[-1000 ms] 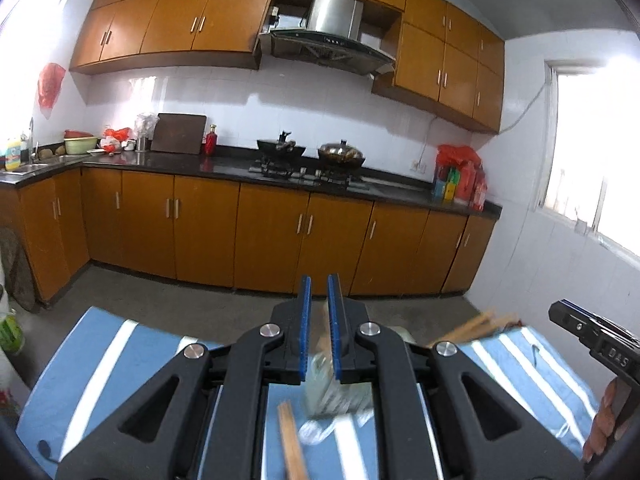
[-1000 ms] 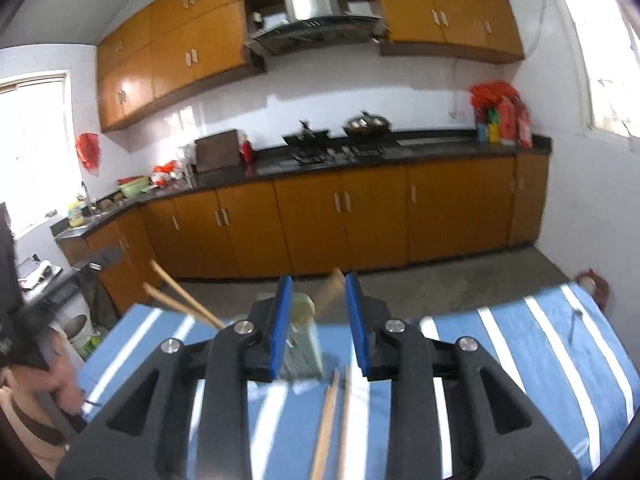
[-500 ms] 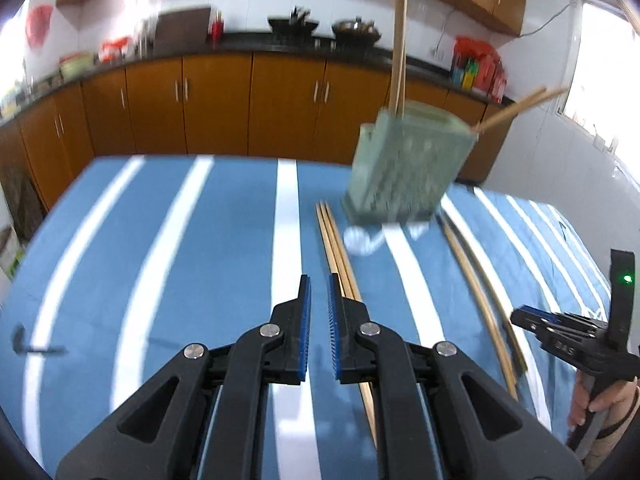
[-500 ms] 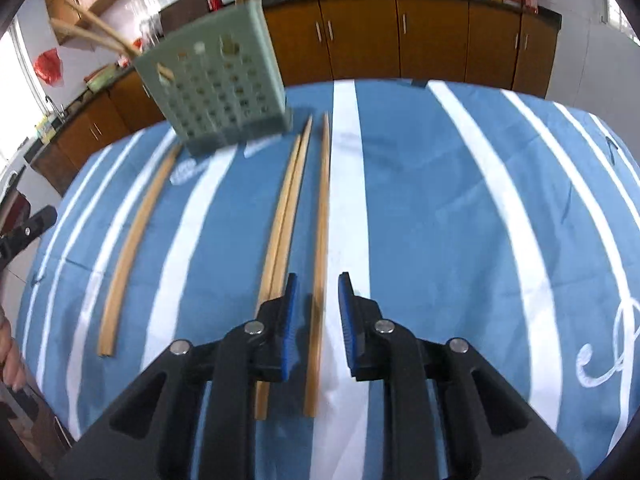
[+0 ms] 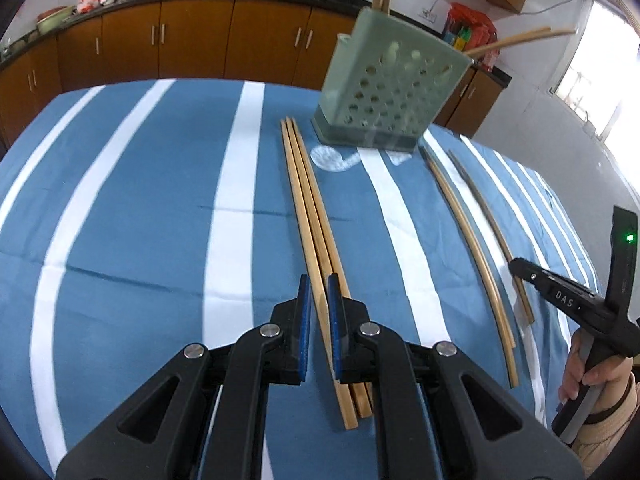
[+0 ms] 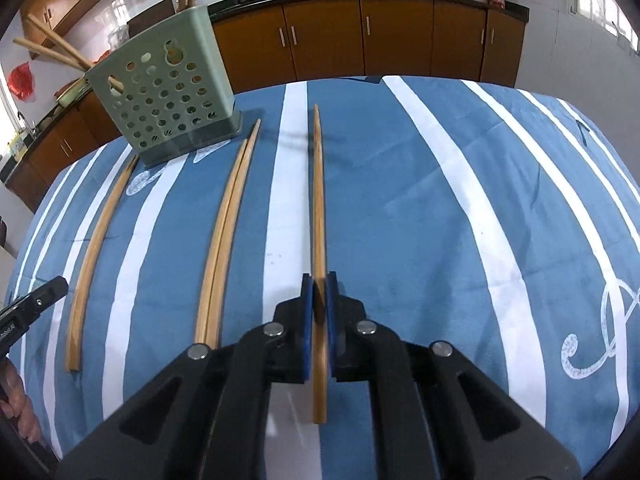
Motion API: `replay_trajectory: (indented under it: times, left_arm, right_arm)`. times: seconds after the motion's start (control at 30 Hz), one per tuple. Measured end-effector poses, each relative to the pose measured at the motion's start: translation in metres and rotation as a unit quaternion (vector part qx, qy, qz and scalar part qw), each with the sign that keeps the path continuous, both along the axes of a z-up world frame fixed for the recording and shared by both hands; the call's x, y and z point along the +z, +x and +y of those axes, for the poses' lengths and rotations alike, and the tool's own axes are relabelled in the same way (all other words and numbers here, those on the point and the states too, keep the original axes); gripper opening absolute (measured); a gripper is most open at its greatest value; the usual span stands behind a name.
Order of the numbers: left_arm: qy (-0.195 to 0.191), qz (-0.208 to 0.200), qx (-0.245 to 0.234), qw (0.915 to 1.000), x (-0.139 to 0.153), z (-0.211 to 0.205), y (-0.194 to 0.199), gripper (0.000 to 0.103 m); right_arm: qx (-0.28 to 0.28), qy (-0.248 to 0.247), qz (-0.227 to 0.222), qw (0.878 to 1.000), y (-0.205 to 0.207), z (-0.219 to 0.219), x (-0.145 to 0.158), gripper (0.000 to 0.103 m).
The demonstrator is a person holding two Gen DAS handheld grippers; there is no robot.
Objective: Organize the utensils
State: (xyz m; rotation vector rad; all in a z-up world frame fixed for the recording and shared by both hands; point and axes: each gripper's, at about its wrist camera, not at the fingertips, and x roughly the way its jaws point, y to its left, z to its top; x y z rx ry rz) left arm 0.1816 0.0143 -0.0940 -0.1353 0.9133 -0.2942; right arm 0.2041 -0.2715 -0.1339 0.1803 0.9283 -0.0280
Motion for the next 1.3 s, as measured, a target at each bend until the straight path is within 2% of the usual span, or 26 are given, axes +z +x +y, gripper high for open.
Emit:
replay_trajectory:
  times: [0.37,0.53,0.63,0.7,0.87,0.97,1.17,1.3]
  left_arm:
    - [0.042,0.001,0.004,0.9991,-0.010,-0.006,0.000,0.009]
    - [0.063,-0.010,0.013,0.9978,-0.010,-0.013,0.002,0.009]
    - [0.068,-0.012,0.021,0.9974,-0.010,-0.011,0.005,0.008]
    - [0.073,-0.012,0.027,0.9969,-0.010,-0.005,0.007,0.007]
    - [0.076,-0.008,0.069,0.9947,-0.009,0.034,0.018,0.007]
    - [0.056,-0.005,0.077,0.9954,-0.008,0.051,0.021,0.007]
    - [0.059,-0.017,0.069,0.9957,-0.010,0.049,0.018,0.007]
    - [0.048,-0.015,0.069,0.9963,-0.011,0.052,0.018,0.008]
  right_arm:
    - [0.003,-0.005,-0.001,1.000,0.001,0.001,0.000,0.008]
    - [0.017,-0.004,-0.002,1.000,-0.001,0.010,0.001,0.013]
    - [0.023,-0.021,-0.006,1.000,0.000,0.015,0.000,0.009]
    - [0.021,-0.015,-0.006,1.000,0.002,0.010,0.000,0.008]
    - [-0.007,-0.022,-0.010,1.000,0.008,-0.011,0.001,0.008]
    - [-0.016,-0.017,-0.010,1.000,0.009,-0.020,0.000,0.008]
    - [-0.014,-0.038,-0.023,0.999,0.005,-0.016,-0.003,0.009]
    - [-0.014,-0.032,-0.023,0.999,0.004,-0.018,-0.003,0.009]
